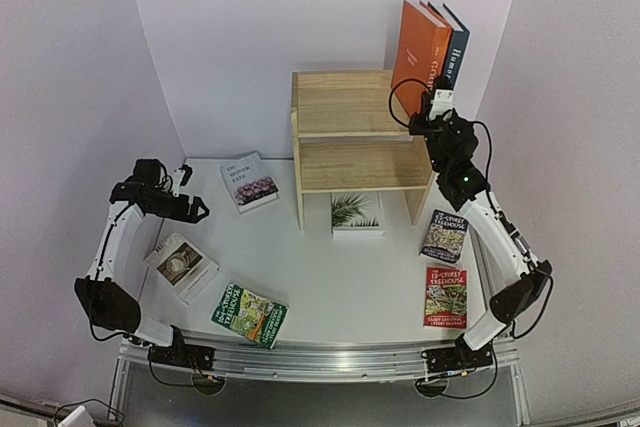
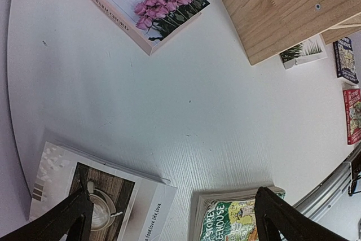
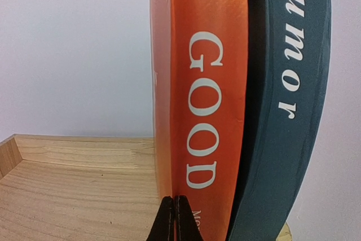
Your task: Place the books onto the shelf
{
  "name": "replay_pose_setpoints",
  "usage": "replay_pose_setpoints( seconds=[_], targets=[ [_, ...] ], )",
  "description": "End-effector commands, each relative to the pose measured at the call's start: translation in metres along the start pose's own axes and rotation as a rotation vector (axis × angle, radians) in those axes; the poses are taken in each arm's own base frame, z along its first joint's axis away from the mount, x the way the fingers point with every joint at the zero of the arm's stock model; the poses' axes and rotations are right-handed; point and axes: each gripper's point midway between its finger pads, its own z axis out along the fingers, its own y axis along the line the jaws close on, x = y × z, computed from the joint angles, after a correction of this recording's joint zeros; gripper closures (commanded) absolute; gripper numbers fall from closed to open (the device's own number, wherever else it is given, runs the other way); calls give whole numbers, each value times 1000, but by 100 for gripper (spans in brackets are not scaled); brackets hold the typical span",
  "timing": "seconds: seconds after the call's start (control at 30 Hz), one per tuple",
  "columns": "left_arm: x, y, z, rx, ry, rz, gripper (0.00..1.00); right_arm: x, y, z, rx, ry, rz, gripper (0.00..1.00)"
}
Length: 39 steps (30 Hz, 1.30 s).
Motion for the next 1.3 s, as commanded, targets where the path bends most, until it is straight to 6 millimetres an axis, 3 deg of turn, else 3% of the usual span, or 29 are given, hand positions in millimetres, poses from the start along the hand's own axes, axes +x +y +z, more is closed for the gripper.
replay_pose_setpoints(
  seconds=[0.0,0.37,0.57,0.73,0.87,0.97,1.1,1.17,1.27],
  targets=[
    [-11,-3,-9,-2,-42,34,0,-17,-6,-7,9,-55,30,100],
    [-10,-3,-8,2,-40,29,0,-16,-7,-17,-7,-59,43,92],
    [-10,-4,-10,1,-44,32,0,-18,-5,-23,-33,-60,61,83],
    [-9,-4,-12,-3,-45,40,0,-7,5,-43,-106,13,112,77],
    [-5,-5,-10,2,-36,46,0,4,26,-75,-173,82,125,67],
    [-3,-6,-7,16,-29,44,0,27,33,-102,-203,173,191,59],
    [-6,-6,-4,26,-26,42,0,76,29,-132,-167,339,307,48],
    [-7,-6,-4,30,-26,40,0,105,23,-145,-125,414,396,43],
    [-8,-8,-2,44,-24,32,0,169,29,-164,-92,572,531,39]
  ],
)
